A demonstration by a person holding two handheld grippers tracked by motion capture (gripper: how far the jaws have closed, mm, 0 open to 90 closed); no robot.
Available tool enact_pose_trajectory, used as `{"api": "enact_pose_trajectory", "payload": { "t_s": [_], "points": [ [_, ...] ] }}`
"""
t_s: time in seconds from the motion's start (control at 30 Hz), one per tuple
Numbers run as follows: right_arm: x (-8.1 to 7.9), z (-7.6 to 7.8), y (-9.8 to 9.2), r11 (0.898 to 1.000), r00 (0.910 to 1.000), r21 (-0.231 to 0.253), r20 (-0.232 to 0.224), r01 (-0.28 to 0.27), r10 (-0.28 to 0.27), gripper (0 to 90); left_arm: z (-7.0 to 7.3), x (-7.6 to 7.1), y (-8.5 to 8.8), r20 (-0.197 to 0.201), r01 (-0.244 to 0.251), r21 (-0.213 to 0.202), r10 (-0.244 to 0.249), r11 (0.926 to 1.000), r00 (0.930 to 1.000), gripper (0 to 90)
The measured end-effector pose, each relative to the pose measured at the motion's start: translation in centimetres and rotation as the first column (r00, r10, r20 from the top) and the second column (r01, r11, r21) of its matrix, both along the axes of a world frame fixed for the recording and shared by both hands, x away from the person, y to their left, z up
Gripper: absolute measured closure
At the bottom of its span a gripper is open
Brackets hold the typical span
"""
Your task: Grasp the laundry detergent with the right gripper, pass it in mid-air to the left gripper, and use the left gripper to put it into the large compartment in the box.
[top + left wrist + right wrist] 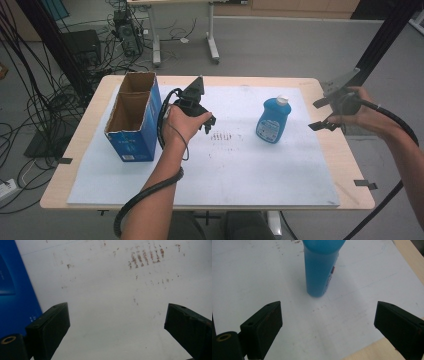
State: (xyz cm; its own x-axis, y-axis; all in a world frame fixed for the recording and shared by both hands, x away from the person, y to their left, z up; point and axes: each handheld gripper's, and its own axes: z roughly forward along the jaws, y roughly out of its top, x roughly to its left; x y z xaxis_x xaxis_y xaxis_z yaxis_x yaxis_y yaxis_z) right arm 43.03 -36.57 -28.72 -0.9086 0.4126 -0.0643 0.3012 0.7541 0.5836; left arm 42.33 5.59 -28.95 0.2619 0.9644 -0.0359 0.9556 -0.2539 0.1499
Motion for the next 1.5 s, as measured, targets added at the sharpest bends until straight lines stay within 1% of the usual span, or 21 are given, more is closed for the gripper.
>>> {"api": "enact_pose_trajectory", "payload": {
  "t_s": [0.07, 0.17, 0.23, 0.3, 0.37, 0.4, 0.43, 0.5, 0.6, 0.63, 0.67, 0.77, 0.97, 1.03, 1.1, 1.23, 1.3, 1.37, 1.5],
  "points": [
    [-0.3, -0.9, -0.1, 0.999, 0.9999, 0.038, 0.011, 0.012, -0.012, 6.6, 0.0, 0.0, 0.1, 0.0, -0.003, -0.001, 0.003, 1.0, 1.0, 6.6],
    [-0.7, -2.0, -0.1, 0.994, 0.9994, 0.106, 0.024, 0.021, -0.024, 6.2, -0.1, 0.0, 0.1, 0.001, -0.004, 0.002, 0.004, 1.0, 1.0, 6.6],
    [-0.9, -2.6, 0.0, 0.991, 0.9991, 0.134, 0.031, 0.025, -0.029, 5.9, -0.1, 0.1, 0.1, 0.0, -0.002, 0.005, 0.002, 1.0, 1.0, 6.6],
    [-1.1, -3.4, 0.2, 0.985, 0.9985, 0.171, 0.037, 0.032, -0.039, 5.4, -0.1, 0.1, 0.1, 0.0, 0.0, 0.005, 0.0, 1.0, 1.0, 6.6],
    [-1.2, -4.0, 0.4, 0.976, 0.9974, 0.213, 0.047, 0.043, -0.054, 4.9, -0.1, 0.1, 0.1, 0.002, 0.0, 0.006, 0.0, 1.0, 1.0, 6.6],
    [-1.2, -4.3, 0.5, 0.974, 0.9971, 0.224, 0.048, 0.046, -0.058, 4.7, -0.1, 0.1, 0.0, 0.002, 0.002, 0.007, -0.002, 1.0, 1.0, 6.6],
    [-1.3, -4.7, 0.6, 0.968, 0.9966, 0.246, 0.049, 0.052, -0.066, 4.4, -0.2, 0.1, 0.0, 0.002, 0.002, 0.007, -0.002, 1.0, 1.0, 6.6],
    [-1.3, -5.2, 0.8, 0.963, 0.9957, 0.263, 0.053, 0.06, -0.076, 3.5, -0.2, 0.2, 0.0, 0.005, 0.0, 0.007, 0.0, 1.0, 1.0, 6.6],
    [-1.2, -6.0, 1.2, 0.958, 0.9933, 0.274, 0.057, 0.081, -0.101, 3.0, -0.3, 0.2, 0.2, 0.005, 0.001, 0.007, -0.001, 1.0, 1.0, 6.6],
    [-1.2, -6.0, 1.2, 0.958, 0.9933, 0.274, 0.057, 0.081, -0.101, 3.0, -0.3, 0.2, 0.2, 0.005, 0.001, 0.007, -0.001, 1.0, 1.0, 6.6],
    [-1.1, -6.5, 1.5, 0.953, 0.9912, 0.286, 0.06, 0.097, -0.118, 2.9, -0.4, 0.2, 0.2, 0.005, 0.0, 0.005, 0.0, 1.0, 1.0, 6.6],
    [-0.9, -7.3, 2.1, 0.948, 0.9884, 0.299, 0.07, 0.108, -0.135, 2.9, -0.5, 0.2, 0.2, 0.004, 0.003, 0.005, -0.003, 1.0, 1.0, 6.6],
    [-0.6, -8.7, 3.4, 0.944, 0.9862, 0.31, 0.083, 0.111, -0.143, 3.0, -0.6, 0.3, 0.4, 0.004, 0.0, 0.007, 0.0, 1.0, 1.0, 6.6],
    [-0.5, -9.0, 3.8, 0.942, 0.9847, 0.316, 0.087, 0.116, -0.151, 3.0, -0.7, 0.3, 0.5, 0.003, 0.0, 0.008, 0.0, 1.0, 1.0, 6.6],
    [-0.5, -9.3, 4.1, 0.941, 0.9826, 0.318, 0.1, 0.117, -0.156, 2.9, -0.8, 0.3, 0.6, 0.002, -0.001, 0.009, 0.001, 1.0, 1.0, 6.6],
    [-0.3, -9.7, 4.8, 0.935, 0.9782, 0.332, 0.115, 0.126, -0.173, 2.8, -1.0, 0.3, 0.6, 0.001, 0.002, 0.015, -0.002, 0.9999, 1.0, 6.6],
    [-0.2, -9.9, 5.0, 0.93, 0.977, 0.342, 0.115, 0.131, -0.18, 2.9, -1.0, 0.4, 0.6, 0.0, 0.005, 0.017, -0.005, 0.9998, 1.0, 6.6],
    [-0.1, -10.0, 5.2, 0.928, 0.9752, 0.346, 0.12, 0.135, -0.186, 2.6, -1.1, 0.4, 0.6, 0.0, 0.005, 0.019, -0.005, 0.9998, 1.0, 6.6],
    [0.2, -10.4, 5.5, 0.924, 0.9745, 0.356, 0.115, 0.14, -0.193, 2.6, -1.2, 0.4, 0.8, -0.002, 0.005, 0.022, -0.005, 0.9998, 1.0, 6.6]
  ]
}}
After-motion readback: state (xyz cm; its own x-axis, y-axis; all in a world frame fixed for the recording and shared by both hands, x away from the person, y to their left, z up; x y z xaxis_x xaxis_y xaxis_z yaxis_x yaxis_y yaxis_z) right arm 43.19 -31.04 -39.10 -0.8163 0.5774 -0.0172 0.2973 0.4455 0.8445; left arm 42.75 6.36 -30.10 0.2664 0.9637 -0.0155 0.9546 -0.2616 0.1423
